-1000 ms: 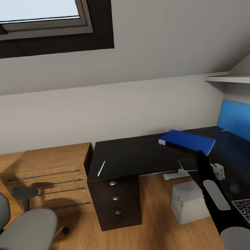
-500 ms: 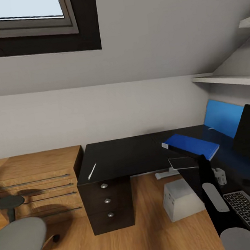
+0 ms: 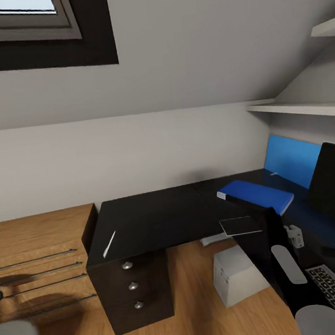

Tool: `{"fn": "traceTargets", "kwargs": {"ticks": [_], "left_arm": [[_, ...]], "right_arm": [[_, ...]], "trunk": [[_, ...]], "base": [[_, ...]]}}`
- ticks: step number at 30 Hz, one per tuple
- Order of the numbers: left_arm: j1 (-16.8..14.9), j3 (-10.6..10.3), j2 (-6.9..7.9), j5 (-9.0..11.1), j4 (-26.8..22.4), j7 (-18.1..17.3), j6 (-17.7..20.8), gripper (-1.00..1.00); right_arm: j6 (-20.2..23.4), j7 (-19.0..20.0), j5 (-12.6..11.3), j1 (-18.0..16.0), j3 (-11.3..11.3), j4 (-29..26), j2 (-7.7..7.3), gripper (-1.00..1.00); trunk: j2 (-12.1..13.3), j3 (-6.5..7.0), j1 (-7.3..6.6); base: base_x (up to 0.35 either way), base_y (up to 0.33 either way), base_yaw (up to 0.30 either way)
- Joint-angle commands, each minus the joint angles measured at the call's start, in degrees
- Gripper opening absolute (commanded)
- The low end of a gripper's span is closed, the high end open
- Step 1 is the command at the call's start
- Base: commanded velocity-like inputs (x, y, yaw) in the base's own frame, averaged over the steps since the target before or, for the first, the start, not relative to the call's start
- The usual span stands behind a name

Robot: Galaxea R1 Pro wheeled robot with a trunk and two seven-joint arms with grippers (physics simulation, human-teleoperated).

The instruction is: In the bedroom, organize the workspace by keeping the computer under the desk, ensuring the monitor is on the desk, placing the keyboard on the desk next to the monitor, placing the mouse on the desk next to the keyboard, moving the folder from the swivel chair onto the desk next to the mouse, stacking the notebook on top of the folder with the pen on top of the notebook, and positioning the swivel chair next to the desk.

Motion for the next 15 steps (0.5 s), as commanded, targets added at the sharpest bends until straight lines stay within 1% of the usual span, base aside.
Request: {"fn": "traceTargets", "kwargs": {"ticks": [1, 4, 9, 11, 15], "left_arm": [[-0.1, -0.5, 0.02, 0.5, 0.0, 0.3, -0.3, 1.00], [0.0, -0.5, 0.00, 0.5, 0.0, 0.3, -0.3, 1.00], [0.0, -0.5, 0.02, 0.5, 0.0, 0.3, -0.2, 1.00], [-0.1, -0.5, 0.03, 0.5, 0.0, 0.3, -0.2, 1.00], [-0.1, -0.5, 0.04, 0.5, 0.0, 0.3, -0.2, 1.00]], "right_arm": [[-0.2, -0.2, -0.3, 0.0, 0.1, -0.1, -0.03, -1.00], [-0.2, -0.2, -0.3, 0.0, 0.1, 0.0, -0.06, -1.00], [-0.2, -0.2, -0.3, 0.0, 0.0, 0.0, -0.07, -1.00], [-0.2, -0.2, -0.3, 0.0, 0.0, 0.0, -0.06, -1.00], [-0.1, -0.2, -0.3, 0.0, -0.1, 0.0, -0.01, -1.00]], "trunk": [[0.0, -0.07, 0.03], [0.0, -0.07, 0.03], [0.0, -0.07, 0.03], [0.0, -0.07, 0.03], [0.0, -0.07, 0.03]], "base": [[0.257, 0.000, -0.095], [0.287, 0.000, -0.075], [0.284, 0.000, -0.026], [0.144, 0.000, -0.008], [0.056, 0.000, -0.003]]}}
